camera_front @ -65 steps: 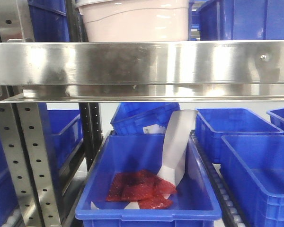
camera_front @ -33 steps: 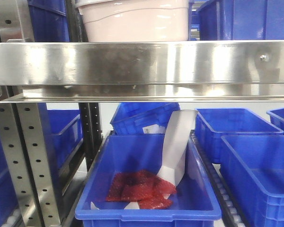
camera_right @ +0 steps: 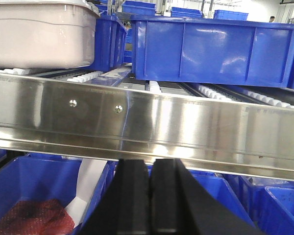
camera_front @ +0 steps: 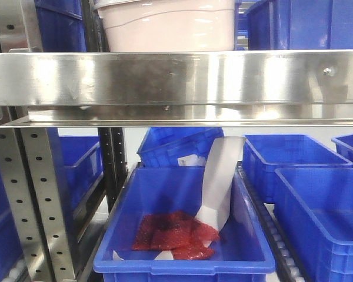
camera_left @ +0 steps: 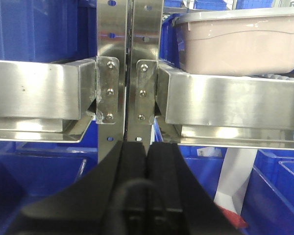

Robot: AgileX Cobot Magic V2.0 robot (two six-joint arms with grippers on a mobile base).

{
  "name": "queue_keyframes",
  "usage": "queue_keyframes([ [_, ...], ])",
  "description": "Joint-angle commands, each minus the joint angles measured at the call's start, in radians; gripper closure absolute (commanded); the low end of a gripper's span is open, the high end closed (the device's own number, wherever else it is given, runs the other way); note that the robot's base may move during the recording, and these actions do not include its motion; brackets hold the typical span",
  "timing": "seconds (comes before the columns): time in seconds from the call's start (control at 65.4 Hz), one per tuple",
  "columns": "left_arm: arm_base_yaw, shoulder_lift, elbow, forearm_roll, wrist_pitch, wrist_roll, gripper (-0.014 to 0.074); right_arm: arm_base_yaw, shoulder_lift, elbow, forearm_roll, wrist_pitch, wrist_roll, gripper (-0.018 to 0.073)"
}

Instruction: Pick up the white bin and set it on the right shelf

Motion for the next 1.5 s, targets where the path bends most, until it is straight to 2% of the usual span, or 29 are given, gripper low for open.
queue_keyframes([
  [0.0, 0.001, -0.012, -0.003, 0.001, -0.111, -0.005, 0.0713, 0.000, -0.018, 0.000, -0.005, -0.084, -0.007, 0.0520],
  [0.092, 0.001, -0.012, -0.003, 0.001, -0.144, -0.005, 0.0713, 0.000, -0.018, 0.000, -0.005, -0.084, -0.007, 0.0520],
  [0.291, 0.001, -0.012, -0.003, 0.005, -0.134, -0.005, 0.0713, 0.000, -0.018, 0.000, -0.005, -0.084, -0.007, 0.0520],
  [0.398, 0.001, -0.012, -0.003, 0.062, -0.133, -0.005, 0.0713, 0.000, -0.018, 0.000, -0.005, -0.084, -0.007, 0.0520],
  [1.484, 0.001, -0.012, -0.003, 0.058, -0.111, -0.005, 0.0713, 0.000, -0.018, 0.000, -0.005, -0.084, -0.007, 0.0520],
])
